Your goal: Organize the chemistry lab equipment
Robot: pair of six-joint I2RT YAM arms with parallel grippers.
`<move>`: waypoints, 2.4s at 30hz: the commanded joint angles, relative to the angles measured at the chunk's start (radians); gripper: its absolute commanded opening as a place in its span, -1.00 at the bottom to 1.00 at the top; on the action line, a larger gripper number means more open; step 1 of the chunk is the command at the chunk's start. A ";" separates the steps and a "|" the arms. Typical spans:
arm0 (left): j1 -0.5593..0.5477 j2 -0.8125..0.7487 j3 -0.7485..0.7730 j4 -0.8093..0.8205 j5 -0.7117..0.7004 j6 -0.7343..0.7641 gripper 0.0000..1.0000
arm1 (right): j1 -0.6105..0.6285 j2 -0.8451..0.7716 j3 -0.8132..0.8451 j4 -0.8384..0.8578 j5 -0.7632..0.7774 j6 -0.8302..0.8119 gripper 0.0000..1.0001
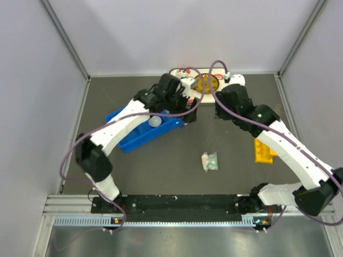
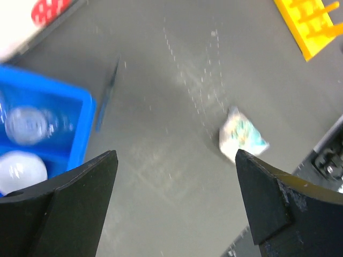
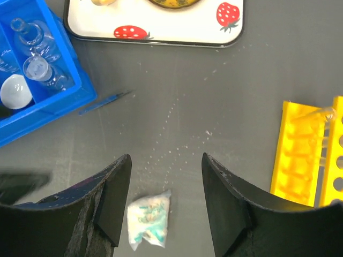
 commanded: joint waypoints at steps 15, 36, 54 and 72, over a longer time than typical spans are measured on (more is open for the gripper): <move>-0.030 0.516 0.353 0.087 -0.008 0.446 0.98 | -0.012 -0.266 -0.147 -0.027 -0.085 0.024 0.15; 0.007 0.717 0.520 -0.060 0.002 0.519 0.94 | -0.014 -0.275 -0.157 -0.027 -0.079 0.010 0.15; 0.028 0.786 0.549 -0.173 0.037 0.523 0.58 | -0.014 -0.252 -0.171 -0.008 -0.086 -0.002 0.15; 0.027 0.841 0.552 -0.178 0.048 0.499 0.43 | -0.014 -0.266 -0.185 -0.008 -0.086 -0.013 0.14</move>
